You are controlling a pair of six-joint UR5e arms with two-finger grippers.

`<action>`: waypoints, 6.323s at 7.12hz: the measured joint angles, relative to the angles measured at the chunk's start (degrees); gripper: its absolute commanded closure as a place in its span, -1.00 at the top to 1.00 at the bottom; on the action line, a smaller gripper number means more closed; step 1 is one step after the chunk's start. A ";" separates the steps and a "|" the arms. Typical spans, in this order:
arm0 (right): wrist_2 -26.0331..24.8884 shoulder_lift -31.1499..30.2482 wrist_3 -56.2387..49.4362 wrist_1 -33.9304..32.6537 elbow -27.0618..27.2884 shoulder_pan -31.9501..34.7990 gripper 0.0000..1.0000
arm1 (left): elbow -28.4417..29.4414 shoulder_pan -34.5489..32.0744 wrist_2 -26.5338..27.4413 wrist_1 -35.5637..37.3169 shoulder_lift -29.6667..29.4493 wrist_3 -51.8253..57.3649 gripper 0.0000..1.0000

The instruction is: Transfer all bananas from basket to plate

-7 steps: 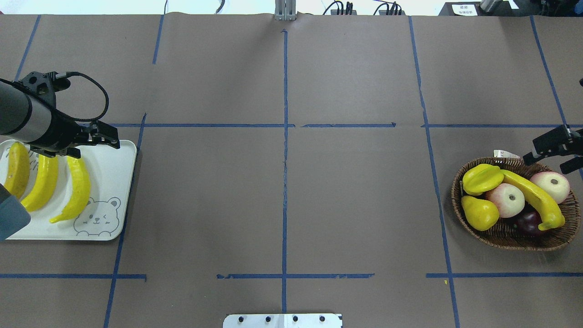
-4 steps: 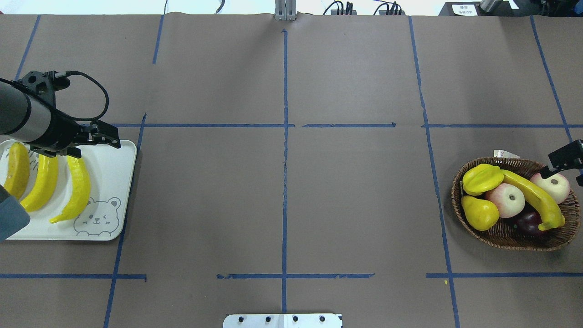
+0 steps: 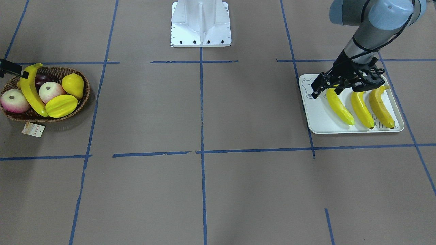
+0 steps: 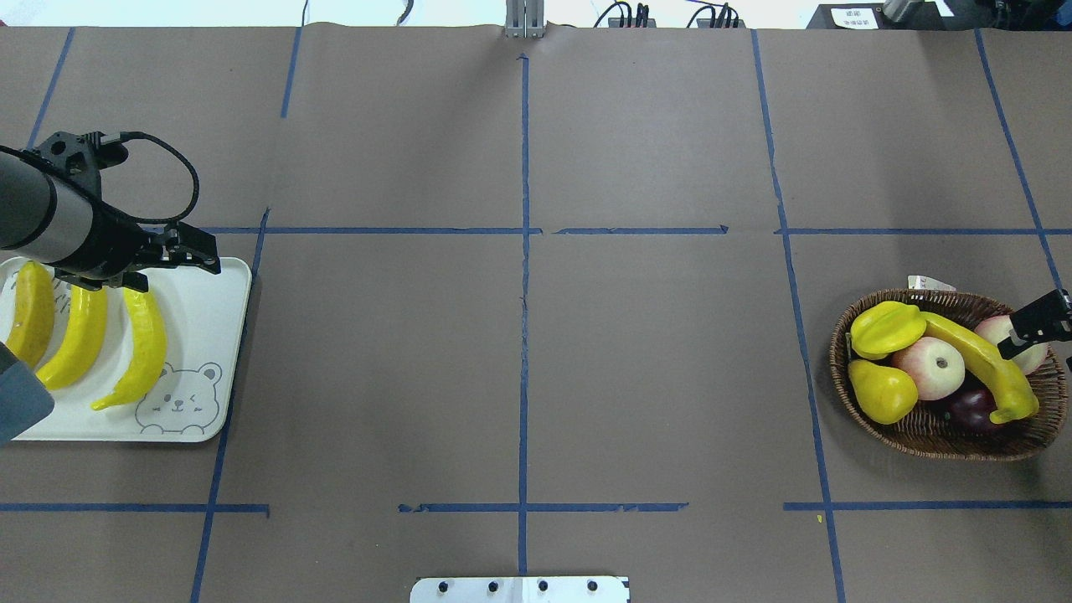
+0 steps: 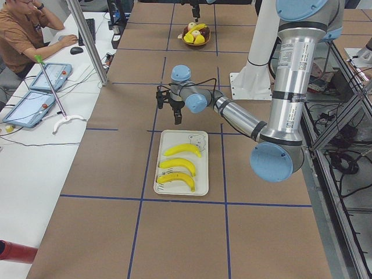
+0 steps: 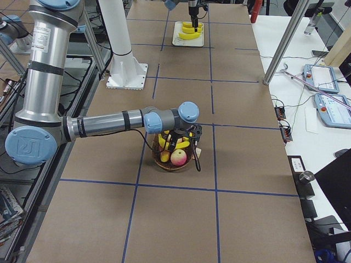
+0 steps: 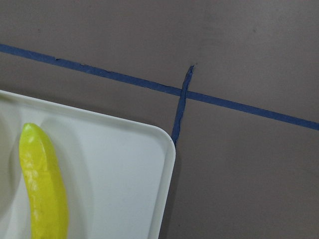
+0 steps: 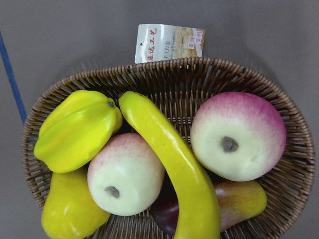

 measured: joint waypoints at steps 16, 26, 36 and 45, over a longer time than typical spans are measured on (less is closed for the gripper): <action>-3.13 0.24 1.83 -0.07 1.52 1.16 -1.00 | 1.41 0.72 0.59 -0.07 0.46 0.18 0.99; -32.18 40.43 34.38 -16.23 9.40 -23.62 -1.00 | 4.35 5.63 0.10 -10.30 -13.71 -24.58 0.99; -54.25 55.03 52.82 -21.60 6.42 -43.67 -1.00 | 15.21 13.45 11.35 -33.34 -28.09 -54.00 0.99; -54.19 55.35 53.10 -20.97 7.72 -43.99 1.00 | 16.03 15.39 10.81 -33.46 -29.08 -53.10 -1.00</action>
